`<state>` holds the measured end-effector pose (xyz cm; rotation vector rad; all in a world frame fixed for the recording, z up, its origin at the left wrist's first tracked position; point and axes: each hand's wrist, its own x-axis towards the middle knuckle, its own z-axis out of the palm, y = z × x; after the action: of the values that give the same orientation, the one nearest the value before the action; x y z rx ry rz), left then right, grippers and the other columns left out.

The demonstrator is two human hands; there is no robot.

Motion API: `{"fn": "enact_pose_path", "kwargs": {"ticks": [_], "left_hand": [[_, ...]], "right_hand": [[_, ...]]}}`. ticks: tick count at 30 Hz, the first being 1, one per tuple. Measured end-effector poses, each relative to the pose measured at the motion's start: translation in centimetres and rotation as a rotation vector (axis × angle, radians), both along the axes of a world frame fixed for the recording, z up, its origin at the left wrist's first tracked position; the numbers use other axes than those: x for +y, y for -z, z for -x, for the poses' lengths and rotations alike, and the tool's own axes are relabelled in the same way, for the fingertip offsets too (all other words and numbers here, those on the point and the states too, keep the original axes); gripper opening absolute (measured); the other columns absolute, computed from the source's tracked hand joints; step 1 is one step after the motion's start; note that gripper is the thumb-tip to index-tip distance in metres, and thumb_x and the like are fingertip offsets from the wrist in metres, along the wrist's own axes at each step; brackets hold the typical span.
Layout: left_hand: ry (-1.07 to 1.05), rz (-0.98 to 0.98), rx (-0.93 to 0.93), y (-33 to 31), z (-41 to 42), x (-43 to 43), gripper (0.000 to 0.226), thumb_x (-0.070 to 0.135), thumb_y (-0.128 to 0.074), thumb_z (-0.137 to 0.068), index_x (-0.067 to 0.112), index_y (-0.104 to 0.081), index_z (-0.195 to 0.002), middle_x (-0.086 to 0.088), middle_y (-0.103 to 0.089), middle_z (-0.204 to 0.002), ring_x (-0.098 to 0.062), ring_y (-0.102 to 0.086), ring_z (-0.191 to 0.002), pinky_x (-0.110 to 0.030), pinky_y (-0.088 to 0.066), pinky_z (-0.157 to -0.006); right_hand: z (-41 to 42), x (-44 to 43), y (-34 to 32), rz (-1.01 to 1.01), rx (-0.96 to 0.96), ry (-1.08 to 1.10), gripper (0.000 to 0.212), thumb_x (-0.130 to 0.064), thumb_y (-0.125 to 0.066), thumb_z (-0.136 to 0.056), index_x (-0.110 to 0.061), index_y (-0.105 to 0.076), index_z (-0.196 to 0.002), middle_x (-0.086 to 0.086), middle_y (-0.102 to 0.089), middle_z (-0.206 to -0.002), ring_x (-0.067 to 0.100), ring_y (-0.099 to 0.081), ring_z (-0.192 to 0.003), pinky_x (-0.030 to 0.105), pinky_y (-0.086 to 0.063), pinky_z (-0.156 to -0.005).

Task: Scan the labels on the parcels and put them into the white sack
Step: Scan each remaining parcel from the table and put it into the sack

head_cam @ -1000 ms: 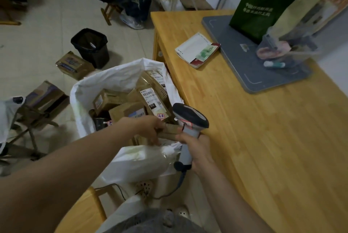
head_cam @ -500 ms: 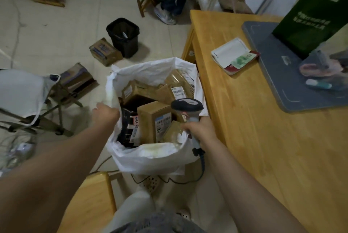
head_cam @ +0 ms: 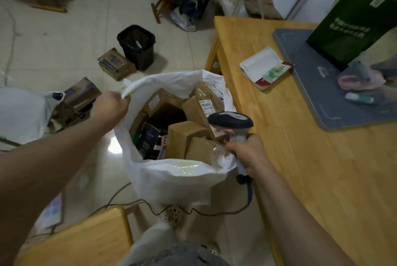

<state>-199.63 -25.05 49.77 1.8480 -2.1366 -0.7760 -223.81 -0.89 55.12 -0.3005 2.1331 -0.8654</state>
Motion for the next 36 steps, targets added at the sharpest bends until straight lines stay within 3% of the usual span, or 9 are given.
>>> {"fn": "enact_pose_path", "kwargs": {"ticks": [5, 10, 16, 22, 25, 27, 29, 32, 36], "left_hand": [[-0.059, 0.178, 0.024, -2.3, -0.6, 0.8, 0.035, 0.029, -0.051, -0.093, 0.003, -0.06, -0.071, -0.017, -0.06, -0.064, -0.033, -0.056, -0.059, -0.031, -0.04, -0.052], [0.083, -0.033, -0.077, -0.6, -2.1, 3.9, 0.048, 0.033, -0.046, -0.099, 0.003, -0.049, -0.061, -0.012, -0.047, -0.058, -0.027, -0.046, -0.054, -0.03, -0.03, -0.048], [-0.083, 0.224, 0.038, -4.2, 0.8, 1.2, 0.034, 0.019, -0.041, -0.096, -0.003, -0.05, -0.072, -0.022, -0.048, -0.069, -0.035, -0.048, -0.068, -0.038, -0.033, -0.06], [0.09, -0.071, -0.171, -0.8, 0.8, 3.2, 0.021, 0.017, -0.05, -0.088, 0.003, -0.053, -0.073, -0.017, -0.055, -0.072, -0.03, -0.051, -0.062, -0.029, -0.037, -0.054], [0.075, -0.114, -0.251, -0.2, 2.4, 4.1, 0.022, 0.022, -0.056, -0.086, 0.003, -0.057, -0.097, -0.01, -0.055, -0.079, -0.026, -0.054, -0.068, -0.03, -0.042, -0.058], [-0.021, -0.176, -0.317, 0.0, 4.0, 4.7, 0.055, 0.031, -0.064, -0.083, 0.002, -0.046, -0.126, -0.016, -0.056, -0.106, -0.034, -0.056, -0.095, -0.04, -0.048, -0.081], [-0.097, -0.134, -0.436, -0.5, 5.9, 5.3, 0.09, 0.037, -0.069, -0.078, 0.0, -0.021, -0.145, -0.024, -0.035, -0.142, -0.039, -0.034, -0.131, -0.047, -0.03, -0.109], [0.046, 0.037, -0.428, -0.8, 8.9, 6.6, 0.101, 0.038, -0.063, -0.081, -0.002, 0.0, -0.149, -0.025, -0.001, -0.157, -0.04, -0.001, -0.146, -0.051, -0.001, -0.118], [0.307, -0.032, -0.403, -1.6, 13.7, 9.4, 0.103, 0.051, -0.059, -0.084, 0.008, 0.006, -0.151, -0.022, 0.013, -0.158, -0.04, 0.012, -0.145, -0.055, 0.01, -0.115]], "right_hand": [[-0.6, 1.2, -3.0, 0.117, -0.081, -0.097, 0.029, -0.007, -0.076, -0.053, -0.013, -0.066, -0.08, 0.0, -0.07, -0.061, 0.012, -0.068, -0.054, 0.021, -0.05, -0.044], [-3.2, 1.8, -0.4, -0.003, -0.124, -0.098, 0.024, -0.003, -0.076, -0.07, -0.018, -0.06, -0.081, 0.005, -0.068, -0.084, 0.018, -0.066, -0.082, 0.038, -0.056, -0.083], [-1.1, 0.9, -3.8, 0.17, -0.021, -0.045, 0.023, -0.015, -0.075, -0.053, -0.015, -0.068, -0.074, 0.004, -0.069, -0.069, 0.021, -0.068, -0.07, 0.032, -0.055, -0.061], [-1.7, 3.2, -0.8, 0.056, -0.151, 0.043, 0.019, -0.005, -0.076, -0.075, -0.015, -0.06, -0.077, 0.004, -0.064, -0.08, 0.017, -0.061, -0.075, 0.025, -0.043, -0.058], [-1.2, 3.4, 0.1, 0.086, -0.143, 0.091, 0.018, -0.007, -0.08, -0.072, -0.014, -0.064, -0.077, 0.003, -0.067, -0.074, 0.021, -0.065, -0.076, 0.026, -0.046, -0.06], [-1.2, 3.5, 0.3, 0.11, -0.145, 0.114, 0.02, -0.009, -0.08, -0.072, -0.016, -0.061, -0.076, 0.002, -0.066, -0.074, 0.019, -0.065, -0.074, 0.026, -0.049, -0.06], [-1.0, 3.7, 0.3, 0.133, -0.163, 0.139, 0.022, -0.014, -0.08, -0.074, -0.016, -0.061, -0.085, 0.003, -0.067, -0.085, 0.022, -0.066, -0.086, 0.032, -0.053, -0.074], [-0.5, 4.3, 0.4, 0.141, -0.182, 0.154, 0.052, -0.028, -0.08, -0.077, -0.005, -0.061, -0.119, 0.011, -0.066, -0.116, 0.029, -0.06, -0.112, 0.042, -0.05, -0.097], [0.2, 6.7, 0.6, 0.153, -0.194, 0.314, 0.046, -0.037, -0.081, -0.075, -0.01, -0.064, -0.109, 0.008, -0.067, -0.104, 0.026, -0.063, -0.096, 0.04, -0.055, -0.083]]}}
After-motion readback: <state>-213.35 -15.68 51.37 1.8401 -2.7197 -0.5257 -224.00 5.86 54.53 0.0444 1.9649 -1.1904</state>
